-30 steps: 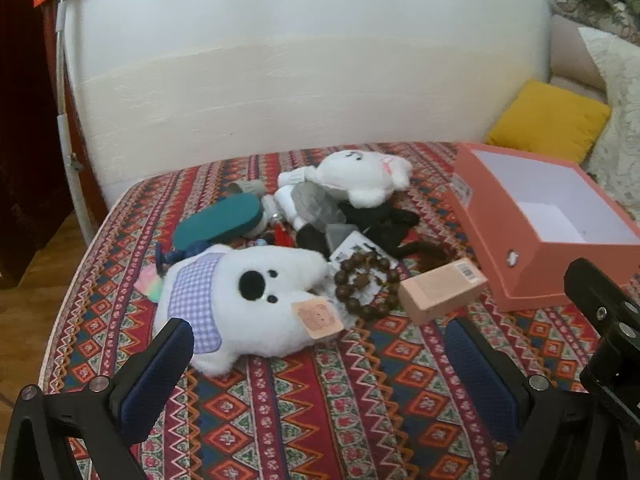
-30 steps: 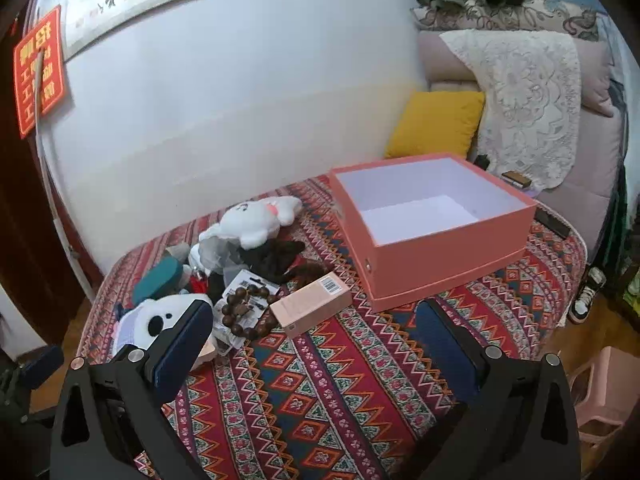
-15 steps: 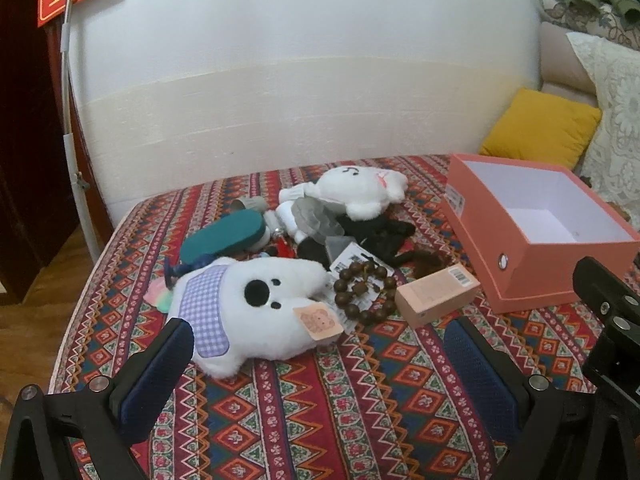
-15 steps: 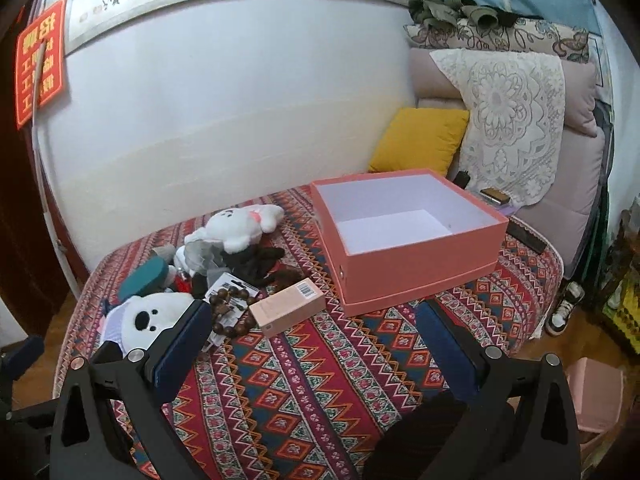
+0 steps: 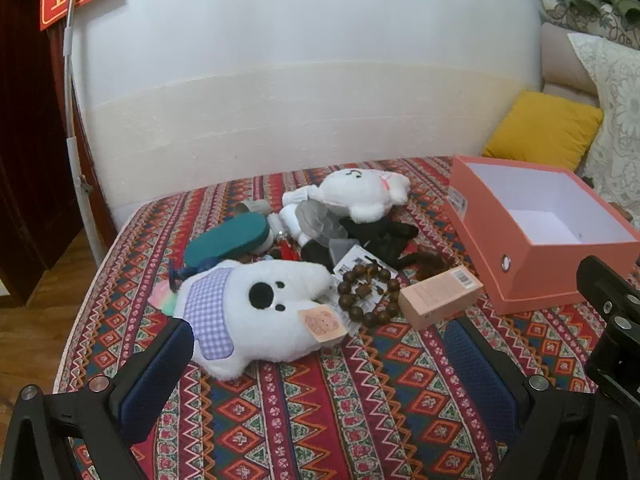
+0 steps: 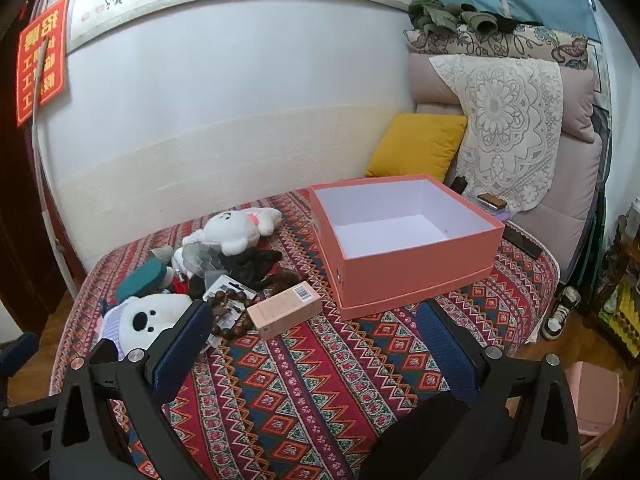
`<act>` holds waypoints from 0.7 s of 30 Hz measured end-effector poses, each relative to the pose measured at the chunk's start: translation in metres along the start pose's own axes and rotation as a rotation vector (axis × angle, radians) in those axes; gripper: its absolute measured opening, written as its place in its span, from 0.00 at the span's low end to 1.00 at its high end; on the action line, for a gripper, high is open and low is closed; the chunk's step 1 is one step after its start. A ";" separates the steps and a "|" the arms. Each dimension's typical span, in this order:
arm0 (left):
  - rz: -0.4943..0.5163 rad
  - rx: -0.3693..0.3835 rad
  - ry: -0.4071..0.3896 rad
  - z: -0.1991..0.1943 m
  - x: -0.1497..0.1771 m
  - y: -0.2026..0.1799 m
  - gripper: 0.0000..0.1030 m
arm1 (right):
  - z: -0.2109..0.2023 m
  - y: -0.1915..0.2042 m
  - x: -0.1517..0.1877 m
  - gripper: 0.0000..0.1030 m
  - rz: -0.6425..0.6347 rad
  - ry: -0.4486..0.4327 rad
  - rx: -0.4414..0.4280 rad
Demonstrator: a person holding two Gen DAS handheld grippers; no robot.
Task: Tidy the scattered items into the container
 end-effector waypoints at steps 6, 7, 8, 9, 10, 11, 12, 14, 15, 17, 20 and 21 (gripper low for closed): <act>-0.001 -0.001 -0.003 -0.001 0.001 -0.001 1.00 | 0.000 -0.002 -0.002 1.00 -0.008 -0.001 0.007; 0.000 -0.001 -0.002 -0.001 0.001 -0.002 1.00 | -0.001 -0.002 -0.003 1.00 -0.010 -0.004 0.008; 0.000 -0.001 -0.002 0.000 0.001 -0.002 1.00 | -0.001 -0.001 -0.003 1.00 -0.012 -0.006 0.009; 0.000 -0.001 -0.001 0.000 0.001 -0.003 1.00 | -0.001 -0.001 -0.003 1.00 -0.013 -0.007 0.010; 0.001 -0.003 -0.002 0.000 0.001 -0.002 1.00 | -0.001 -0.001 -0.003 1.00 -0.014 -0.008 0.011; 0.000 -0.006 -0.004 -0.001 0.001 -0.002 1.00 | -0.001 -0.002 -0.003 1.00 -0.013 -0.008 0.010; -0.001 -0.009 -0.006 -0.001 0.001 -0.001 1.00 | -0.001 -0.003 -0.003 1.00 -0.013 -0.008 0.010; -0.003 -0.015 -0.008 -0.001 0.001 0.000 1.00 | -0.002 -0.004 -0.002 1.00 -0.012 -0.010 0.009; -0.005 -0.020 -0.009 -0.001 0.002 0.000 1.00 | -0.002 -0.004 -0.001 1.00 -0.010 -0.014 0.007; -0.006 -0.023 -0.005 0.000 0.003 0.001 1.00 | -0.003 -0.004 -0.001 1.00 -0.014 -0.018 0.006; -0.008 -0.025 0.002 0.002 0.004 0.003 1.00 | -0.005 -0.004 -0.001 1.00 -0.025 -0.028 0.005; -0.009 -0.025 0.004 0.003 0.004 0.004 1.00 | -0.005 -0.003 -0.001 1.00 -0.027 -0.029 0.004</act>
Point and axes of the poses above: each gripper's, at about its wrist camera, not at the fingertips, and z roughly the way its jaws point, y to its left, x to its underside, the point moved 9 cm from there along z, roughly the way its jaws point, and after that the axes turned 6 degrees about y, right-handed, at the moved point
